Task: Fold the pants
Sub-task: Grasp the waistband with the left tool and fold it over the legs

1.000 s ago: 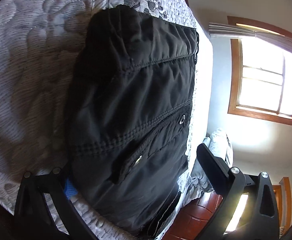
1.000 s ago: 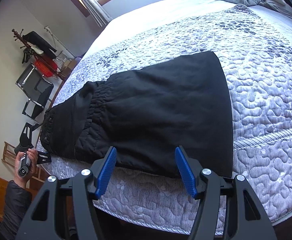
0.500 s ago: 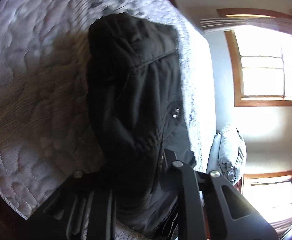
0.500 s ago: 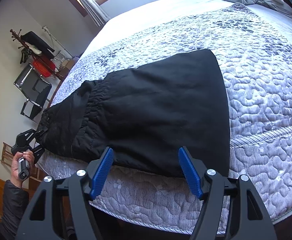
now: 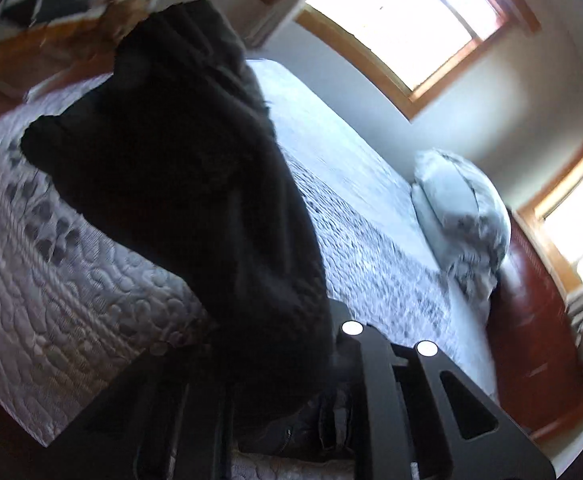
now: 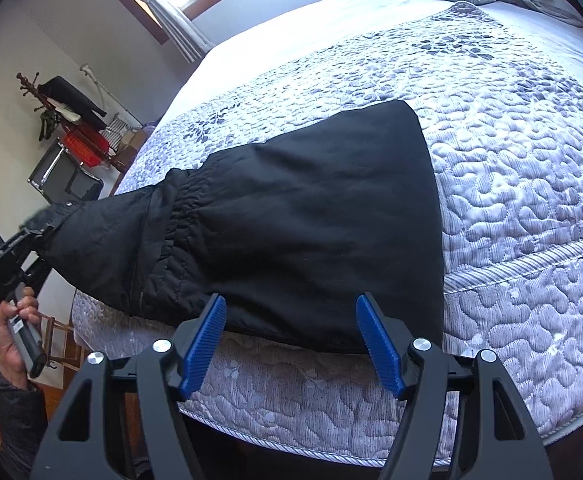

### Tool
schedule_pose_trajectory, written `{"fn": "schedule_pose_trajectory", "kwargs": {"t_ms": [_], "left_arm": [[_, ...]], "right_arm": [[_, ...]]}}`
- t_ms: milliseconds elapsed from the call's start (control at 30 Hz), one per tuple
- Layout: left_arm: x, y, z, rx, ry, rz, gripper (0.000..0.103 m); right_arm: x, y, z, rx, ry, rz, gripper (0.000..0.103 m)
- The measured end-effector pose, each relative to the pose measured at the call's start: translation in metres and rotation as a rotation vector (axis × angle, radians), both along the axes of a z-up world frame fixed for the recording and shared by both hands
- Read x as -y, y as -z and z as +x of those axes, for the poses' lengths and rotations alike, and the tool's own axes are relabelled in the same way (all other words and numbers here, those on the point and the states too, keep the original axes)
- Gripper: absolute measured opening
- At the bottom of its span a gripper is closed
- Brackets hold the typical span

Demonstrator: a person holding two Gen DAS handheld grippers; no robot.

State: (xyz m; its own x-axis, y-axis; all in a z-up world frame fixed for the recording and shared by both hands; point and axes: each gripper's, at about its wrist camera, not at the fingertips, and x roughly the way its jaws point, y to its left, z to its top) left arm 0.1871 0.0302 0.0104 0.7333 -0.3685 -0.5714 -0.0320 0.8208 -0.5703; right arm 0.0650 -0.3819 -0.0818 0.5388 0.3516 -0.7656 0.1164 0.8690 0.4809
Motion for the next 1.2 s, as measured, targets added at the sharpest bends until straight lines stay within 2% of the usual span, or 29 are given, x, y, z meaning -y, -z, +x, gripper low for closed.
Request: {"fn": "schedule_pose_trajectory", "kwargs": {"t_ms": [133, 467, 667, 900, 1067, 1200], "left_arm": [[0.052, -0.007, -0.003, 0.037, 0.132, 0.198, 0.015], [0.141, 0.007, -0.002, 0.044, 0.318, 0.41, 0.021], [0.204, 0.034, -0.002, 0.026, 0.451, 0.624, 0.023], [0.253, 0.069, -0.005, -0.02, 0.584, 0.759, 0.027], [0.286, 0.092, 0.0, -0.049, 0.651, 0.805, 0.031], [0.285, 0.1, 0.004, -0.053, 0.674, 0.799, 0.037]], "right_arm": [[0.006, 0.002, -0.002, -0.001, 0.018, 0.017, 0.069], [0.024, 0.006, -0.007, -0.001, 0.062, 0.049, 0.069], [0.032, 0.007, -0.009, 0.005, 0.084, 0.07, 0.069], [0.041, 0.009, -0.012, 0.005, 0.106, 0.079, 0.069], [0.044, 0.009, -0.011, 0.006, 0.114, 0.083, 0.069], [0.042, 0.007, -0.006, 0.003, 0.115, 0.087, 0.075]]}}
